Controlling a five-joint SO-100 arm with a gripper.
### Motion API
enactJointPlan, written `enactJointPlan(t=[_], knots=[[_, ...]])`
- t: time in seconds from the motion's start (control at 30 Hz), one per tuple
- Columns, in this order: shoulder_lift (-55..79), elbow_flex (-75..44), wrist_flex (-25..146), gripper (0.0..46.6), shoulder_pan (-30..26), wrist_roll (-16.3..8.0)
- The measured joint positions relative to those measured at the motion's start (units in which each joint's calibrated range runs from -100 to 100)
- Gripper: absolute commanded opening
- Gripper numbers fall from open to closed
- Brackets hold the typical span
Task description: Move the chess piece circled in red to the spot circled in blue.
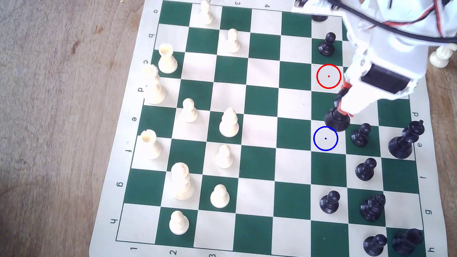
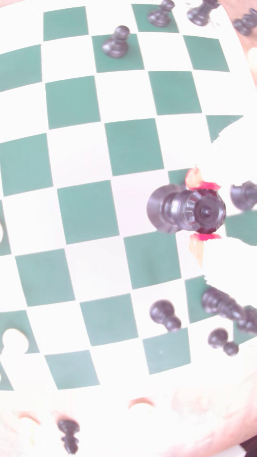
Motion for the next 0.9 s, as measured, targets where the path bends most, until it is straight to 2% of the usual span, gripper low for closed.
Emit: enactJointPlan(t=[0.47,0.9], knots=[[4.0,10.8,-10.0,0.5,-0.1,-0.7],[4.7,11.2,-11.5,0.8,-0.1,-0.7]])
